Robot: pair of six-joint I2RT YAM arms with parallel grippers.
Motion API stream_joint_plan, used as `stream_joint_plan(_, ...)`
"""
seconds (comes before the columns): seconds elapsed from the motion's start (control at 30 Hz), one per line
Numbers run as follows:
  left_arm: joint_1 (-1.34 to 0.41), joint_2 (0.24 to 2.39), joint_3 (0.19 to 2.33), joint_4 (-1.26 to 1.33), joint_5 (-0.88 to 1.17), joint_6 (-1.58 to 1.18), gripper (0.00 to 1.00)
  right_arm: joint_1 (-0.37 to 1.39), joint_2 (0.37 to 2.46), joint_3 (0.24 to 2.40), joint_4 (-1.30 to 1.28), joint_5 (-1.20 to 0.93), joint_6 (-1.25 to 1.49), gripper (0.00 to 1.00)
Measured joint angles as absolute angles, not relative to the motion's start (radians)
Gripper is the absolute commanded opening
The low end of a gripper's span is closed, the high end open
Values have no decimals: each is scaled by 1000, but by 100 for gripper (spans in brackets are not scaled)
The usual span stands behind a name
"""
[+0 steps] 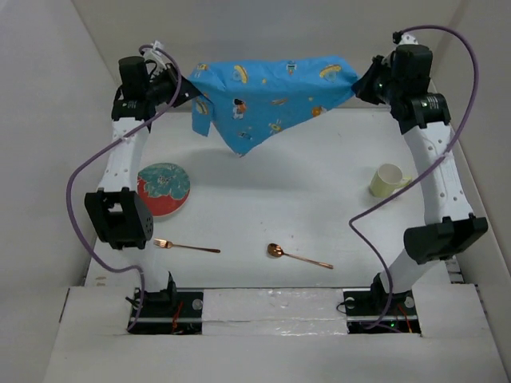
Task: Set the dinner table for one person
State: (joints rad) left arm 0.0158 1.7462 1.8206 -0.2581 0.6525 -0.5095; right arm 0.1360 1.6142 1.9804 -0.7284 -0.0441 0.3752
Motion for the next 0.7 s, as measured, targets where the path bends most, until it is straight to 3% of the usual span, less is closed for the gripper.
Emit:
stream_joint_plan(0.23,13,2107,2131,-218,819,-670,0,112,2025,2425,-741,-226,439,0)
stream_joint_plan(0.33,29,2121,2125,-159,862,-755,0,94,2081,2457,-754,-286,461,0)
stream_joint_plan(0.43,63,2060,2070,-61,904,-819,0,84,1996,2344,-744,-329,464,0)
stream_joint_plan(0.7,155,1821,2053,11,958,-844,0,148,1473,1985,-704,-379,448,0)
